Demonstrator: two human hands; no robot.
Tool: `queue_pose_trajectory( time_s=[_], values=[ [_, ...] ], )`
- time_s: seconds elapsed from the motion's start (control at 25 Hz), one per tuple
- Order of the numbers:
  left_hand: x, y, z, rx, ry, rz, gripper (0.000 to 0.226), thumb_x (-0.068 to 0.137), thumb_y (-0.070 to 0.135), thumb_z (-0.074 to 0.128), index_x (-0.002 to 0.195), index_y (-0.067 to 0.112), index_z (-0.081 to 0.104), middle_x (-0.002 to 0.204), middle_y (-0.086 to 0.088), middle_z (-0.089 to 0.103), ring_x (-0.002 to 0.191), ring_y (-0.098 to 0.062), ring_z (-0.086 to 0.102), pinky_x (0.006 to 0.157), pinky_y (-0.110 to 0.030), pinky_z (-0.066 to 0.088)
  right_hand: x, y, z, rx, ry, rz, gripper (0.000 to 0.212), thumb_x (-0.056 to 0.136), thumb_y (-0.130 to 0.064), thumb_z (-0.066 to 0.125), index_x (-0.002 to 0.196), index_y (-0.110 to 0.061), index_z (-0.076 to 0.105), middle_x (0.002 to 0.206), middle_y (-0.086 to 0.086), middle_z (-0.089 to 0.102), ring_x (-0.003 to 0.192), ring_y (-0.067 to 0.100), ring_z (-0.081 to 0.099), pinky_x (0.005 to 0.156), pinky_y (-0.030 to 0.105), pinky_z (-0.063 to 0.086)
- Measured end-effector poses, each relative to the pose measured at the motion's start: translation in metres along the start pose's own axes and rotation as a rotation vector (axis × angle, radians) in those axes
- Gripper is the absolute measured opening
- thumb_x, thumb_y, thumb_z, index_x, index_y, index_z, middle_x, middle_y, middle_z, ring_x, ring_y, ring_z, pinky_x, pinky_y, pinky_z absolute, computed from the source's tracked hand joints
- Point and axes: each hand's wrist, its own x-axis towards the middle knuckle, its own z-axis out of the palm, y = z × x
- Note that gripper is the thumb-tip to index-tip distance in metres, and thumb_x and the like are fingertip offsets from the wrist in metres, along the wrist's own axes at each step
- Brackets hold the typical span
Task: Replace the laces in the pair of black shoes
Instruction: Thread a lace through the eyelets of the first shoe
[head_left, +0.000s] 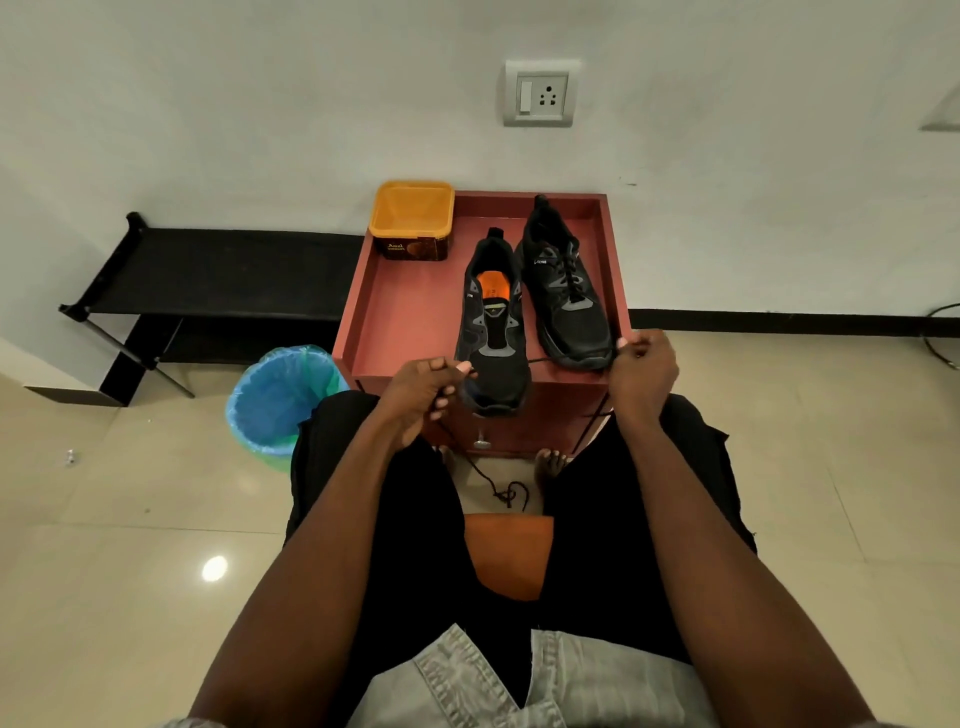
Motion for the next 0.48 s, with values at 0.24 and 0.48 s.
queue_pose_trajectory(
  time_s=[0.24,0.48],
  values=[
    [0.008,-0.005,0.025,0.137,0.029,0.114,0.011,0.097,0.015,0.061,0.093,0.007,0.066,0.067,-0.004,0.060,0.041,-0.005,0.037,0.037,-0.014,0.028,-0.028,-0.001,0.028,-0.192,-0.794,-0.365,0.034,0.091,-0.006,0.065,0.123,-0.016,0.060,0.122,0.000,0.063,0.109,0.011,0.058,0.087,0.018,0.045],
    [0.014,-0.001,0.018,0.064,0.063,0.113,0.015,0.096,0.014,0.061,0.101,0.002,0.068,0.069,-0.002,0.061,0.042,-0.005,0.036,0.037,-0.014,0.026,0.000,0.001,0.020,-0.135,-0.470,-0.218,0.015,0.099,-0.015,0.055,0.097,-0.015,0.070,0.087,0.002,0.069,0.079,0.014,0.062,0.071,0.026,0.049]
  ],
)
